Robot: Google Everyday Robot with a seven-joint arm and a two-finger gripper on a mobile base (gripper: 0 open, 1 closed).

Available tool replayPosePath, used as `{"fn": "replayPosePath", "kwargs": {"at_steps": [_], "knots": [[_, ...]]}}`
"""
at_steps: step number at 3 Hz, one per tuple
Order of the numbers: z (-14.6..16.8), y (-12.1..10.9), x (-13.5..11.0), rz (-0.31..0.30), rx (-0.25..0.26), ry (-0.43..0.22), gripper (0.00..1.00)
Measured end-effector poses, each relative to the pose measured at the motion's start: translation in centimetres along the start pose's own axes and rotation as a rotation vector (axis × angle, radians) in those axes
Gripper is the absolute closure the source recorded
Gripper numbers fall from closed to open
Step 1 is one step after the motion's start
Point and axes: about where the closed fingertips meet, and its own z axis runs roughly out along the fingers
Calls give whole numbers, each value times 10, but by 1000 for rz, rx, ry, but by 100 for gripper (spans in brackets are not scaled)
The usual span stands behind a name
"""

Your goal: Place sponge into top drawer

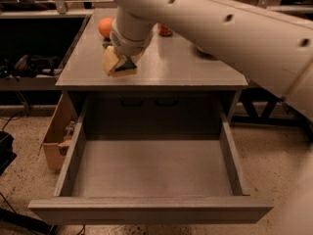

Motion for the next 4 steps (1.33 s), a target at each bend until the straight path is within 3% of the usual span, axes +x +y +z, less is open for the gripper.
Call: {"fn": "replayPosePath", "kwargs": {"at_steps": [1, 2, 3, 4], "knots": [[-53, -3, 51, 73, 36, -86, 100], [-49, -6, 130, 79, 63, -28, 100], [3, 1, 215, 25, 58, 121, 100], [45, 11, 273, -25, 41, 201, 100]]}}
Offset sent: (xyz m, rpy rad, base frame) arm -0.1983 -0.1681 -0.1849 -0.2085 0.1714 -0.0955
